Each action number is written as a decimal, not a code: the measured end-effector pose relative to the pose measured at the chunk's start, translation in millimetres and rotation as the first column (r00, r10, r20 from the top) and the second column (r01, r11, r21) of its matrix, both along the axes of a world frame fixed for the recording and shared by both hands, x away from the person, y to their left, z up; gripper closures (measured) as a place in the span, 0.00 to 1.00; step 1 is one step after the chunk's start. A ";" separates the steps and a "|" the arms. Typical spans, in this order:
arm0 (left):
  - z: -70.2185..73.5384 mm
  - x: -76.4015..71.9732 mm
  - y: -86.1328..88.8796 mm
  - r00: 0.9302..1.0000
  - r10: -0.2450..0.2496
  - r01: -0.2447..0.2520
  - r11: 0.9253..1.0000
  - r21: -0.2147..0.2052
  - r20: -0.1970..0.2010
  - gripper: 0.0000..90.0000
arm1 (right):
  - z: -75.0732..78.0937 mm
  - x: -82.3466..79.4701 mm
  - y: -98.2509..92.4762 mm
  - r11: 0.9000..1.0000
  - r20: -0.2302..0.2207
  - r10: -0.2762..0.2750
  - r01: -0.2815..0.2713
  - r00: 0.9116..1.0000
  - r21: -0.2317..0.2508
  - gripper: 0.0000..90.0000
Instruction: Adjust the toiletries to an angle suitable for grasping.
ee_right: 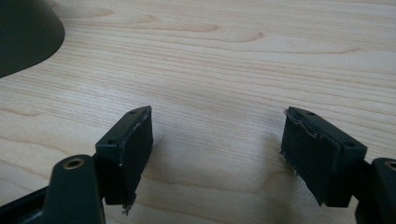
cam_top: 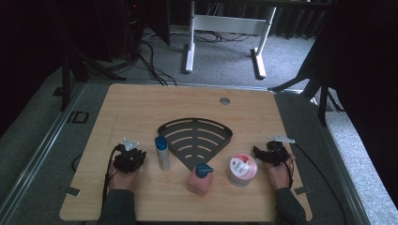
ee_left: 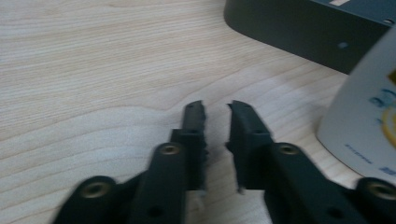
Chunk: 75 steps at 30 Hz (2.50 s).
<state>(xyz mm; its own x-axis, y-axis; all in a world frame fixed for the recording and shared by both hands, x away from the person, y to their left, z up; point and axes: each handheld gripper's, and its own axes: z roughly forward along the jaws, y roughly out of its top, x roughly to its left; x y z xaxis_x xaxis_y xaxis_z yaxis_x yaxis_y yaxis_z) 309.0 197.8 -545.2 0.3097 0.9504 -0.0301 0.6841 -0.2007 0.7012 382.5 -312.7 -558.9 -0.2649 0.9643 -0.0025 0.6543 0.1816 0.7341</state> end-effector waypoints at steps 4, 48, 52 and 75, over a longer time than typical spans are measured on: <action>2.9 -4.9 1.4 1.000 -0.028 0.027 0.999 -0.040 -0.007 1.00 | 0.0 0.0 0.0 1.000 0.000 0.001 -0.001 1.000 0.000 0.28; 27.2 -70.9 -39.3 0.937 -0.339 0.339 0.941 0.015 0.090 1.00 | -0.1 0.0 0.2 1.000 0.001 0.008 -0.008 1.000 -0.001 0.27; 24.9 -71.3 -50.7 0.921 -0.379 0.378 0.925 0.028 0.091 1.00 | -0.1 0.0 0.2 1.000 0.000 0.009 -0.009 1.000 -0.001 0.27; 16.6 -38.5 -68.2 0.925 -0.368 0.362 0.929 0.072 0.095 1.00 | -0.1 0.0 0.3 1.000 0.001 0.011 -0.011 1.000 -0.001 0.27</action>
